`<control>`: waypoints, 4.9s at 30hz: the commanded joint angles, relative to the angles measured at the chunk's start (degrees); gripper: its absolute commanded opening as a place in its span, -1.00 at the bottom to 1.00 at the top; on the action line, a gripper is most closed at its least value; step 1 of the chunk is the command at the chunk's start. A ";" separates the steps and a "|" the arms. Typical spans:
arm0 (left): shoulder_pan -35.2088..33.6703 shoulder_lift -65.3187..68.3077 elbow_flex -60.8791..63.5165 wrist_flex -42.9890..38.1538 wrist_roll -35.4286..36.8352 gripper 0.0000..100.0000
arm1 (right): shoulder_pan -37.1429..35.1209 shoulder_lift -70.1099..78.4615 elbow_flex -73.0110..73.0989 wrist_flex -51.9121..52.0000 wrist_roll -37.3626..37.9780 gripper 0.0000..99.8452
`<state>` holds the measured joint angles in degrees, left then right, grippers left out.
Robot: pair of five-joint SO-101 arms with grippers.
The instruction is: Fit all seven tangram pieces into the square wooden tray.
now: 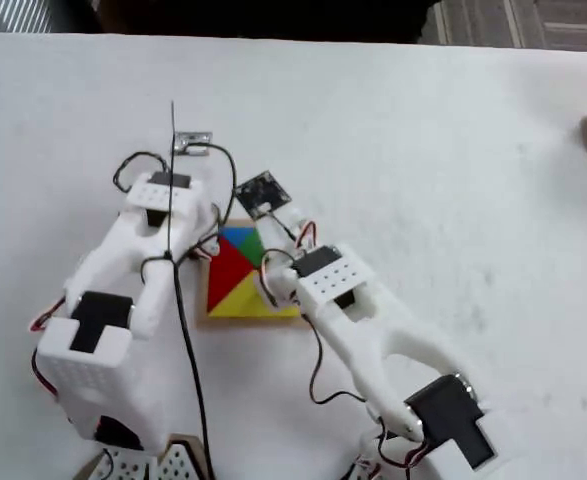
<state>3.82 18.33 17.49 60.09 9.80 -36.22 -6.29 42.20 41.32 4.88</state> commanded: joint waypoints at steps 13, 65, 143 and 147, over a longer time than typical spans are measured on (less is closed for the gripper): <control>2.24 -0.66 -0.70 -1.32 -0.62 -0.91 | -1.80 -2.15 -2.20 1.45 -0.53 -0.96; 28.62 -23.25 23.65 -12.31 -8.18 -0.95 | 43.38 -31.78 25.76 3.74 17.85 -0.96; 21.23 -29.05 22.51 -8.09 -2.46 -0.95 | 43.38 -31.87 25.85 3.03 17.85 -0.96; 18.42 -30.46 21.80 -8.53 -2.29 -0.95 | 43.30 -31.87 25.85 3.03 17.85 -0.96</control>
<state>24.84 -9.01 42.37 51.74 6.99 7.56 -36.44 68.31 45.45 22.37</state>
